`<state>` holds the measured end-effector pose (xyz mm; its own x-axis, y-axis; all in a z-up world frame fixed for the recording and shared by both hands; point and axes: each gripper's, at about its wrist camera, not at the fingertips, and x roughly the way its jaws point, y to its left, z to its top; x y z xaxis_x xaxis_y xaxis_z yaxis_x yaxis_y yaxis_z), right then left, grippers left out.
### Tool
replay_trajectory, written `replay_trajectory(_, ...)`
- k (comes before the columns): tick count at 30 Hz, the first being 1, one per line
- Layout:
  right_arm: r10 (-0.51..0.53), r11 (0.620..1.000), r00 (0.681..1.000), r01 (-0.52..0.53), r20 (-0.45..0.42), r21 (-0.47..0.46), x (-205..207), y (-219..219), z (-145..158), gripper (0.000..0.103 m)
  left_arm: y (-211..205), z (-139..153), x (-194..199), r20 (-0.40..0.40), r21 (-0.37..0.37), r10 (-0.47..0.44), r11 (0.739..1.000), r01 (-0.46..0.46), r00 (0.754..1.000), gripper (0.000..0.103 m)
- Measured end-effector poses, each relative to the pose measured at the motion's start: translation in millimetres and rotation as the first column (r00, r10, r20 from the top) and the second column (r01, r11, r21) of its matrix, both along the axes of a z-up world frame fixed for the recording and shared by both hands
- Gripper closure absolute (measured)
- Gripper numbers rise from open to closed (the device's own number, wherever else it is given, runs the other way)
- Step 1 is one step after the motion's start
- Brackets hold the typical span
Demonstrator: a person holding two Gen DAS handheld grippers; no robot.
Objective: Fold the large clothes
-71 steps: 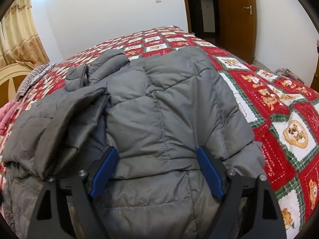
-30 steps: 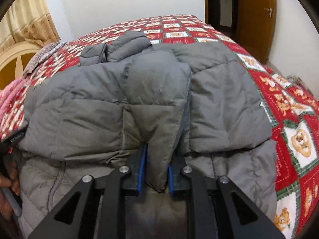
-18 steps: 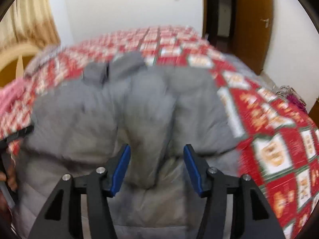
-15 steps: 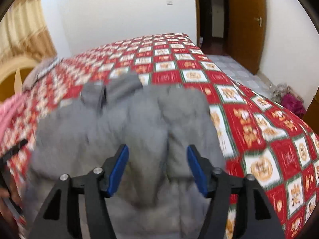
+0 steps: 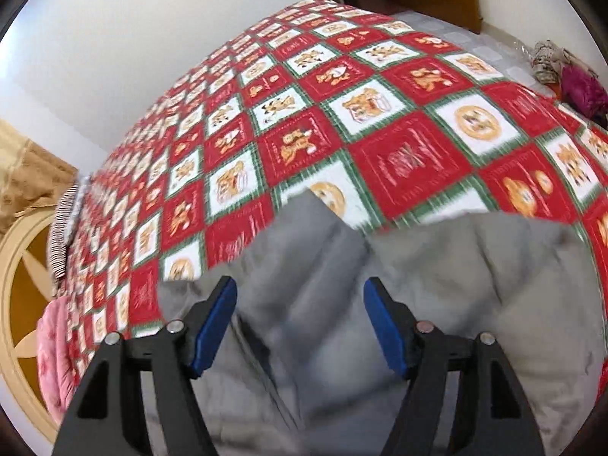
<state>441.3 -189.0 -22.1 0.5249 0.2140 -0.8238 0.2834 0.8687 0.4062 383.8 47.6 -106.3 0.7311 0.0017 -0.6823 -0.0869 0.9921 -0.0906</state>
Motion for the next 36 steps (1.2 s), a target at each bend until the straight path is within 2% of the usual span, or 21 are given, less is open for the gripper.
replay_trajectory(2, -0.003, 0.999, 0.999, 0.0, -0.043, -0.054, 13, 8, -8, 0.026, -11, -8, -7, -0.006, 0.068, -0.006, 0.998, 0.006, 1.0, 0.004)
replay_trajectory(4, -0.014, 0.998, 0.997, 0.009, -0.08, -0.063, 24, 13, -19, 0.026, -16, -4, -12, 0.019, 0.103, -0.015, 0.995, 0.013, 1.0, 0.004)
replay_trajectory(6, -0.005, 0.999, 0.995, 0.0, -0.098, -0.046, 29, 16, -29, 0.026, -14, -5, -12, 0.017, 0.098, -0.013, 0.995, 0.012, 1.0, 0.004)
replay_trajectory(9, 0.041, 0.995, 0.992, -0.051, -0.117, -0.084, 30, 23, -35, 0.027, -3, -7, -11, 0.002, 0.041, -0.005, 0.999, 0.005, 1.0, 0.004)
replay_trajectory(10, 0.05, 0.994, 0.991, -0.061, -0.124, -0.092, 29, 23, -35, 0.035, 0, -8, -11, -0.002, 0.02, -0.002, 1.0, 0.002, 1.0, 0.004)
replay_trajectory(11, 0.06, 0.993, 0.99, -0.073, -0.13, -0.096, 24, 21, -34, 0.053, 3, -9, -11, -0.004, 0.003, 0.0, 1.0, 0.0, 1.0, 0.004)
replay_trajectory(13, 0.082, 0.99, 0.987, -0.097, -0.137, -0.103, 16, 17, -30, 0.076, 5, -10, -10, -0.005, -0.018, 0.002, 1.0, -0.002, 1.0, 0.004)
replay_trajectory(14, 0.095, 0.988, 0.986, -0.111, -0.137, -0.111, 8, 13, -26, 0.082, 5, -11, -10, -0.003, -0.022, 0.003, 1.0, -0.003, 1.0, 0.004)
replay_trajectory(17, 0.124, 0.983, 0.985, -0.138, -0.117, -0.124, -18, -5, -12, 0.088, 7, -10, -12, 0.002, -0.04, 0.001, 0.999, -0.001, 1.0, 0.004)
replay_trajectory(21, 0.12, 0.985, 0.989, -0.129, -0.082, -0.115, -56, -32, -3, 0.09, 12, -10, -13, 0.008, -0.073, -0.001, 0.997, 0.001, 1.0, 0.004)
replay_trajectory(23, 0.109, 0.982, 0.992, -0.117, -0.063, -0.145, -72, -38, -8, 0.09, 13, -9, -14, 0.012, -0.087, -0.008, 0.996, 0.009, 1.0, 0.004)
replay_trajectory(27, 0.104, 0.957, 0.994, -0.108, -0.028, -0.268, -90, -40, -45, 0.092, 18, 2, -23, 0.047, -0.134, -0.059, 0.989, 0.065, 0.997, 0.004)
replay_trajectory(29, 0.149, 0.935, 0.984, -0.108, 0.098, -0.337, -102, -36, -57, 0.091, 17, 19, -30, 0.07, -0.128, -0.11, 0.985, 0.118, 0.991, 0.004)
replay_trajectory(31, 0.176, 0.915, 0.97, -0.099, 0.165, -0.392, -110, -29, -61, 0.09, 13, 44, -34, 0.106, -0.108, -0.137, 0.983, 0.148, 0.985, 0.004)
replay_trajectory(34, 0.174, 0.918, 0.966, -0.089, 0.19, -0.386, -110, -29, -59, 0.088, 7, 84, -20, 0.164, -0.124, -0.156, 0.976, 0.177, 0.974, 0.004)
replay_trajectory(36, 0.168, 0.932, 0.963, -0.086, 0.211, -0.351, -110, -35, -59, 0.088, 13, 95, 15, 0.131, -0.159, -0.159, 0.971, 0.179, 0.979, 0.004)
